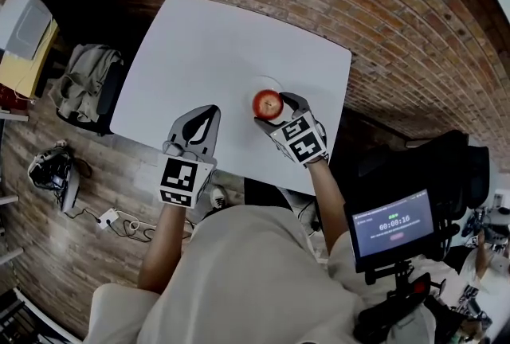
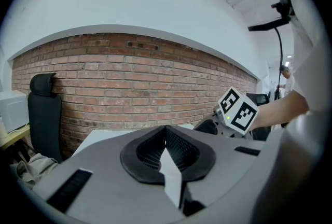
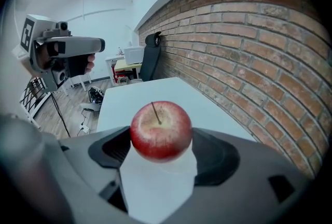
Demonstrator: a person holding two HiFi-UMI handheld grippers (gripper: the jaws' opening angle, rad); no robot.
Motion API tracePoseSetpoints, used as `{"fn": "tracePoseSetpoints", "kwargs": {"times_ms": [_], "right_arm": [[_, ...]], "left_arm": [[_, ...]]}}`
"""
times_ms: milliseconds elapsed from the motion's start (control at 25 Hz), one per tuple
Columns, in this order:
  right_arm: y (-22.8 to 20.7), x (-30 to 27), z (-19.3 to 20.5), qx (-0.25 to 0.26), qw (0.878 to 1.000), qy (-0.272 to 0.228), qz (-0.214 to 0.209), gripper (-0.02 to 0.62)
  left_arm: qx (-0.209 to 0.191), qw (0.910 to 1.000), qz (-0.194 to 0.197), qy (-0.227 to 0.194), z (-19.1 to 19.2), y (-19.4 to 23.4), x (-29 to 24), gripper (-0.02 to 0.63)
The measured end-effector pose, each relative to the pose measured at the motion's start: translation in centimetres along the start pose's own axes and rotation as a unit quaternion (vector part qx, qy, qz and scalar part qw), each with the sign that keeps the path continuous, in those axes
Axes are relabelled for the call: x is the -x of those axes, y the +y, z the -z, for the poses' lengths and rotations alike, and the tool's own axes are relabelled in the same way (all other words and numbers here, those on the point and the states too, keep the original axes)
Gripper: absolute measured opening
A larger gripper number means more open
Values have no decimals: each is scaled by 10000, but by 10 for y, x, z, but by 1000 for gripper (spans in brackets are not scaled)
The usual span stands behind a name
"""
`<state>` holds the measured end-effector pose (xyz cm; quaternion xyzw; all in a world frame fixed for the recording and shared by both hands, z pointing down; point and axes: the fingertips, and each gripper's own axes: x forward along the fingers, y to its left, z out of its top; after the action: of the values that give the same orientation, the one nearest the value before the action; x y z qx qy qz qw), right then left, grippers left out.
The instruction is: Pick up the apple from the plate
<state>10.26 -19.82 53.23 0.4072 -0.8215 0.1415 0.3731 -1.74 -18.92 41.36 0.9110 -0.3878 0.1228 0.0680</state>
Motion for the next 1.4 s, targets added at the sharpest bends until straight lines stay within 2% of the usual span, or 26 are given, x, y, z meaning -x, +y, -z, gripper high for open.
{"fn": "tracePoseSetpoints", "kwargs": {"times_ms": [560,920,1120,1400], "right_arm": [[2,53,-11,-394,9976,-415,393,368],[5,90,-17,-524,9941,-681,666,368],[6,108,-19,-642,9907,-883,806,368],[6,144,-34,-651,9808,-1332,1267,368]], "left_arm": [[-389,9986,271,-235,-23,-17,5,6],[-788,9942,550,-487,-51,-36,5,6],[-908,9914,746,-577,-57,-50,6,6],[-969,9884,936,-702,-68,-61,12,6]]}}
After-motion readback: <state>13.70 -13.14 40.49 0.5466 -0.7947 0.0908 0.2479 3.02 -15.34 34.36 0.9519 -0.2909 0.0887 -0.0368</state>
